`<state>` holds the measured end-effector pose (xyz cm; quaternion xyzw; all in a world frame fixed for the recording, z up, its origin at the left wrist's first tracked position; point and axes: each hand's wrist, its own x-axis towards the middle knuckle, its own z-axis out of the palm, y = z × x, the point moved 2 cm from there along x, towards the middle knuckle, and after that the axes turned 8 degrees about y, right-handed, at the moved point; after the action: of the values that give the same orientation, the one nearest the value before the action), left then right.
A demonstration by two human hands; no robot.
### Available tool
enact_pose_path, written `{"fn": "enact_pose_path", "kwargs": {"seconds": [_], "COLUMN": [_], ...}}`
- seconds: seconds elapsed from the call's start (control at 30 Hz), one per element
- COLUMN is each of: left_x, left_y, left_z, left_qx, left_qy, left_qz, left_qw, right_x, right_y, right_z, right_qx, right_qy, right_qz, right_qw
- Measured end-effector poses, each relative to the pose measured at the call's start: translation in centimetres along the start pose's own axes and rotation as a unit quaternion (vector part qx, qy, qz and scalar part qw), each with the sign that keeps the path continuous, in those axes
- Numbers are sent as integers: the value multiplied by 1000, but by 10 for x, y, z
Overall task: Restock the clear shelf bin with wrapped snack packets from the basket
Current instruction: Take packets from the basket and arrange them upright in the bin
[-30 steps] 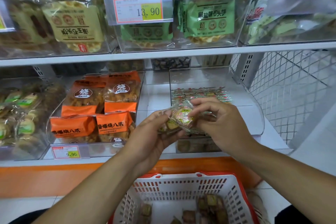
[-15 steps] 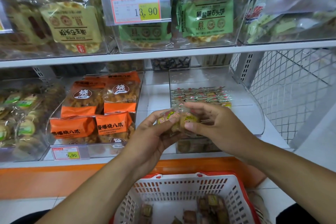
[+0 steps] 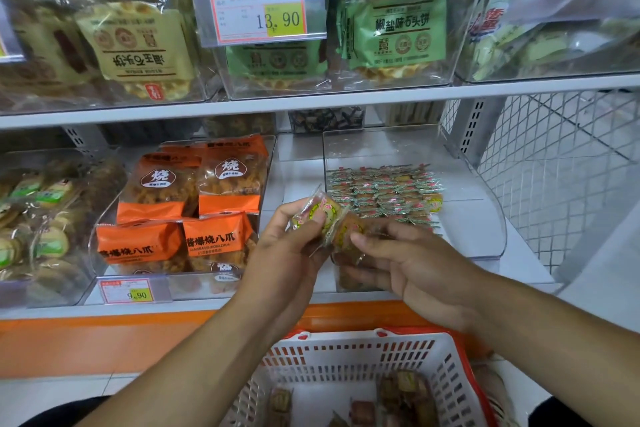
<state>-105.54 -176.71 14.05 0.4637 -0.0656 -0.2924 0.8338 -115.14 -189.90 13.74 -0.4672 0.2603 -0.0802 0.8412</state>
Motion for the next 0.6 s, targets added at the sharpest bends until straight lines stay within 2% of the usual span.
{"fn": "enact_pose_path", "kwargs": {"seconds": [0.2,0.4,0.6], "left_x": [-3,0,-3], "left_y": [-3,10,13], "left_z": [0,-4,-3], "left_qx": [42,56,116], "left_qy": [-4,41,7], "left_qz": [-8,10,41], "left_qw": [999,998,992], "right_x": [-1,1,3], "right_y": [6,-25,-32], "right_z": [2,-6,-16], "right_qx": [-28,-46,-117], "right_qy": [2,-15,-43], "right_qz": [-2,-31,-42], "right_qw": [1000,998,991]}}
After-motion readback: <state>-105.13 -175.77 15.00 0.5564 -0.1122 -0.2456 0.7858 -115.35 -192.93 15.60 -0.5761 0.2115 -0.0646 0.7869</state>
